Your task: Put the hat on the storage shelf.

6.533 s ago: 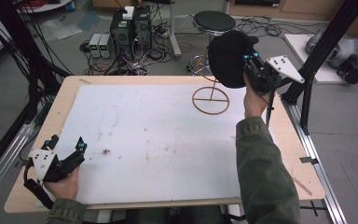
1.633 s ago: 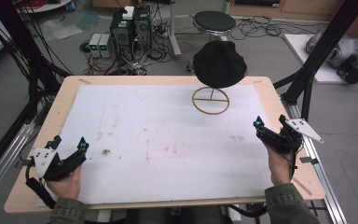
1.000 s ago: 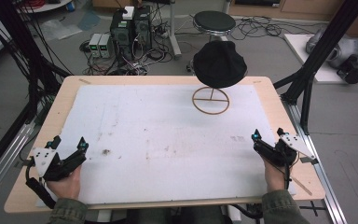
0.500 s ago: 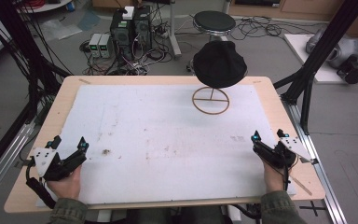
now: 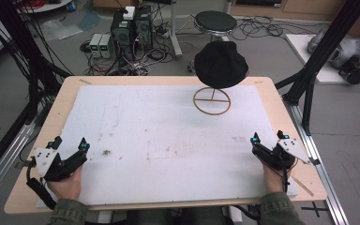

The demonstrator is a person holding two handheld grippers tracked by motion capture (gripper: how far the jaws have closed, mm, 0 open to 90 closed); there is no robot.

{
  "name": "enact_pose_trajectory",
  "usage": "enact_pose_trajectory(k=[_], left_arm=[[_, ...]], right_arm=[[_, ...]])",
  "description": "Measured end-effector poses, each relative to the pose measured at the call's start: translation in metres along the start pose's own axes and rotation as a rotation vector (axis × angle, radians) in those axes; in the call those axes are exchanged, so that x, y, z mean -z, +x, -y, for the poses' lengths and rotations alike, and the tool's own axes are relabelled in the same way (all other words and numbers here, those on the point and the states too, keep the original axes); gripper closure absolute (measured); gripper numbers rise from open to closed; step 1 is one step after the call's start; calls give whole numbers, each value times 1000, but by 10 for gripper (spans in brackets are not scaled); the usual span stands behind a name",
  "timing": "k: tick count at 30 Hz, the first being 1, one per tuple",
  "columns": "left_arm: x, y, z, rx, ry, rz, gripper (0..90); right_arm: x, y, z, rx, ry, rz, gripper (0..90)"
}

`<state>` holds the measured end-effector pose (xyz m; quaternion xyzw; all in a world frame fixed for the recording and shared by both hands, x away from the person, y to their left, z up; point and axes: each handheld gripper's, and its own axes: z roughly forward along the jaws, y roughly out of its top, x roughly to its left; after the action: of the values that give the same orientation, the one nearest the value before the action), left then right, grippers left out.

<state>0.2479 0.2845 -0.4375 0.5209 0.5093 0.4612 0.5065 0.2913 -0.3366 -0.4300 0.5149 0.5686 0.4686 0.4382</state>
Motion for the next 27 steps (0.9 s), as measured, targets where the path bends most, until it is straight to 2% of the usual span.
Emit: enact_pose_trajectory(k=[7, 27], left_arm=[[0, -1, 0, 0, 3, 6, 176], [12, -1, 0, -3, 0, 11, 176]], right_arm=[[1, 2, 1, 25, 1, 2, 128], [13, 4, 2, 7, -14, -7, 128]])
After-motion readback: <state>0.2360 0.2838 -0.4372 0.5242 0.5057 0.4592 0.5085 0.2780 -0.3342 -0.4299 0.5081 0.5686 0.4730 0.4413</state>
